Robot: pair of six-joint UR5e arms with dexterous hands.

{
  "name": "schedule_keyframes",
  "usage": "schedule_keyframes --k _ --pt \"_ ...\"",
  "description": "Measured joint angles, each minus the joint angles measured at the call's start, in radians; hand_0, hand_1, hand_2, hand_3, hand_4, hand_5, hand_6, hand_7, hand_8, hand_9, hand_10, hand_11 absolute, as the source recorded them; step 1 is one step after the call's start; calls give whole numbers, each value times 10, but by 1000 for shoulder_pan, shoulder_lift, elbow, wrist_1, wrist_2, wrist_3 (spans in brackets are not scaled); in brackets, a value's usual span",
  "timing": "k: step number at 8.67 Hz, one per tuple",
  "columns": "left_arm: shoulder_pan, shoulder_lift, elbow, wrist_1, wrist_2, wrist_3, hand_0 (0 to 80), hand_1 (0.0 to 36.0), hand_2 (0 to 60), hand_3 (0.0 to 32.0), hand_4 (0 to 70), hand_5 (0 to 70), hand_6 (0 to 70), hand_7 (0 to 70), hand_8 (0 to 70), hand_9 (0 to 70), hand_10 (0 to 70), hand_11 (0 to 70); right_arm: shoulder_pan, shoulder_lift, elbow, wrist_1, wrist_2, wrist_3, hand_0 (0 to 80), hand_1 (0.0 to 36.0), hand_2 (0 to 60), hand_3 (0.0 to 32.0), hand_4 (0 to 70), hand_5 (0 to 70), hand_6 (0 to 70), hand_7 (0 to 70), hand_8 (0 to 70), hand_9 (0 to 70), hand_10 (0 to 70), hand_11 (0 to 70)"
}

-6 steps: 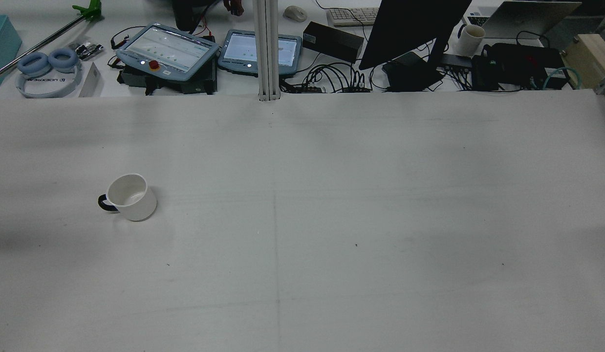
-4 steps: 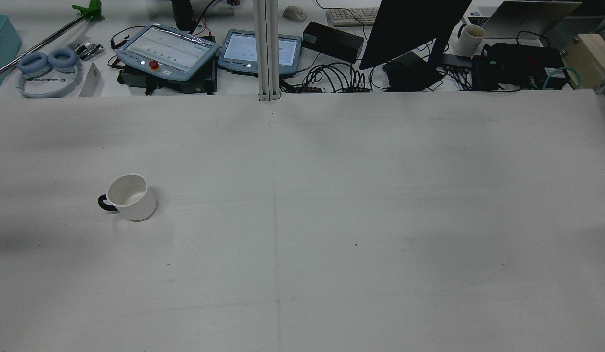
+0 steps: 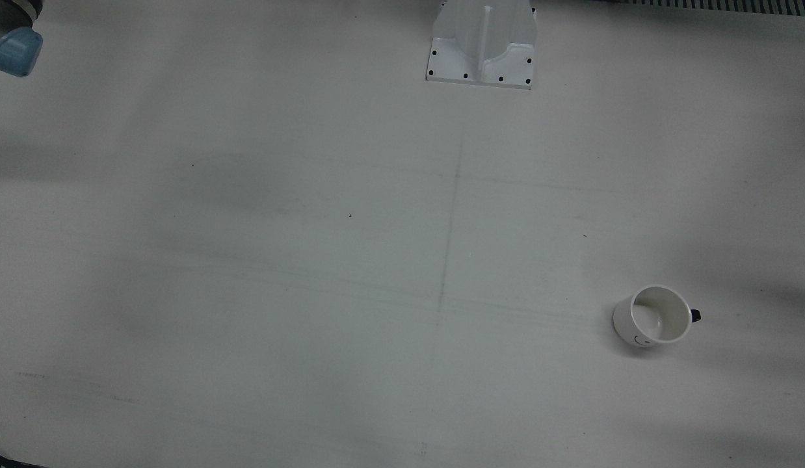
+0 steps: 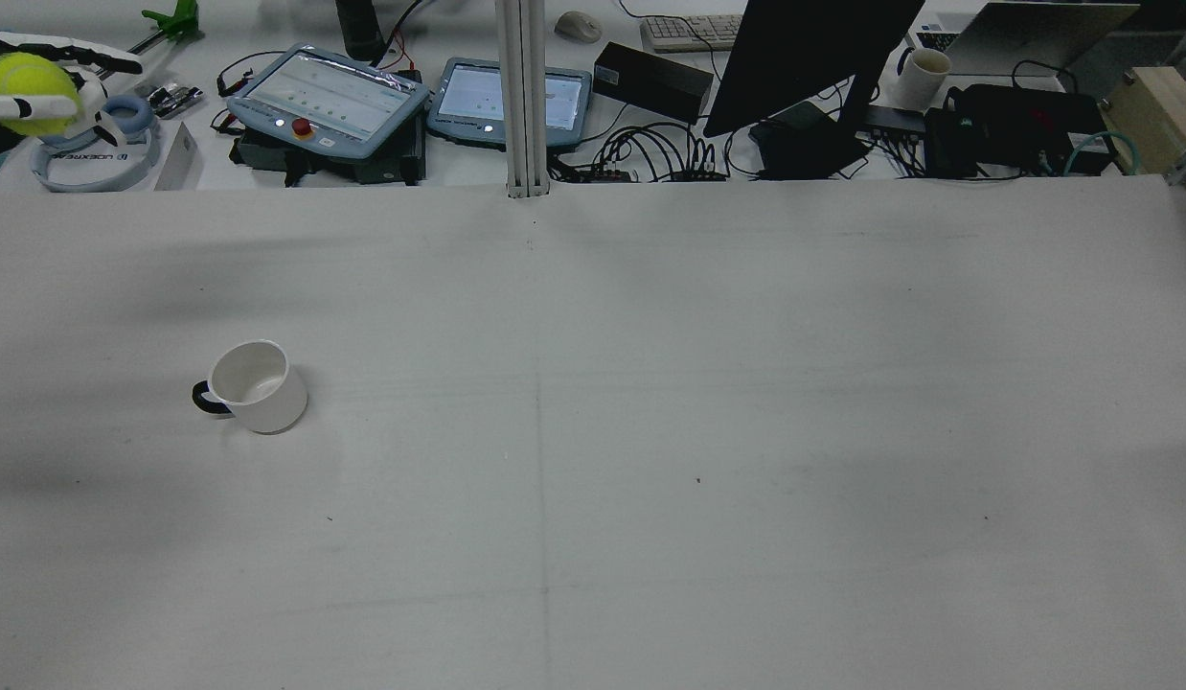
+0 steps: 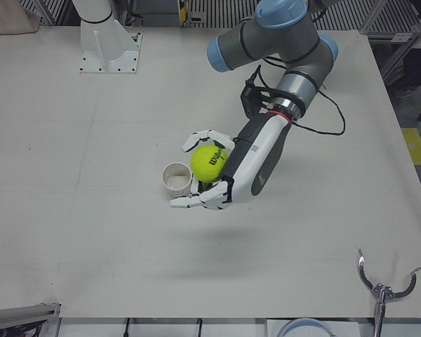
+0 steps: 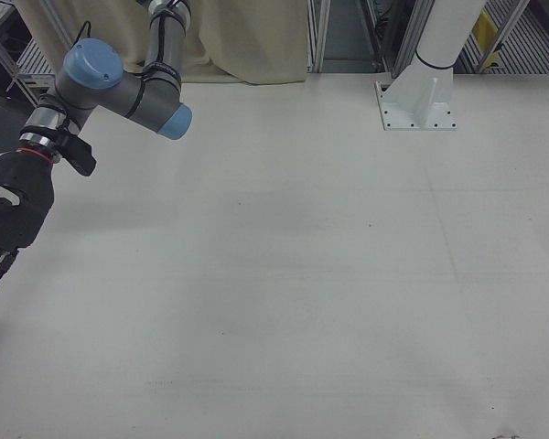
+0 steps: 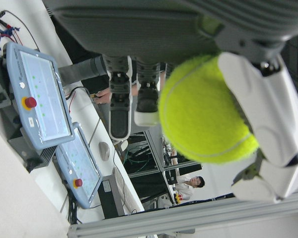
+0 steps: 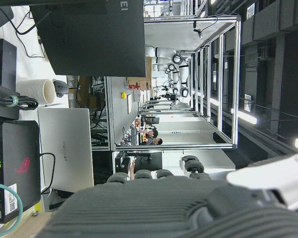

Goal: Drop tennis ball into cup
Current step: 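Move the left hand holding the tennis ball over the white mug, then open the left hand fingers to release the ball into the mug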

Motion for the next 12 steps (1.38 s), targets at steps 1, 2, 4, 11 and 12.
schedule_keyframes --k 1,2,4,11,12 --pt "48 1 -3 -15 7 1 371 85 414 0 380 116 558 700 471 694 282 406 0 0 0 0 0 0 0 0 0 0 0 0 0 0 0 0 0 0" --pt "87 9 -6 -33 16 1 357 78 432 0 379 131 674 700 493 697 282 405 -1 1 -1 -1 0 0 0 0 0 0 0 0 0 0 0 0 0 0" --pt "132 64 -7 -87 44 2 305 65 481 0 389 157 700 700 503 695 276 397 0 1 0 0 0 0 0 0 0 0 0 0 0 0 0 0 0 0" --pt "189 126 -11 -144 63 1 260 78 175 0 209 0 18 311 2 60 0 0 -1 0 -2 1 0 0 0 0 0 0 0 0 0 0 0 0 0 0" --pt "190 126 -14 -144 63 0 248 89 190 0 170 0 0 228 0 31 0 0 -1 0 -2 1 0 0 0 0 0 0 0 0 0 0 0 0 0 0"
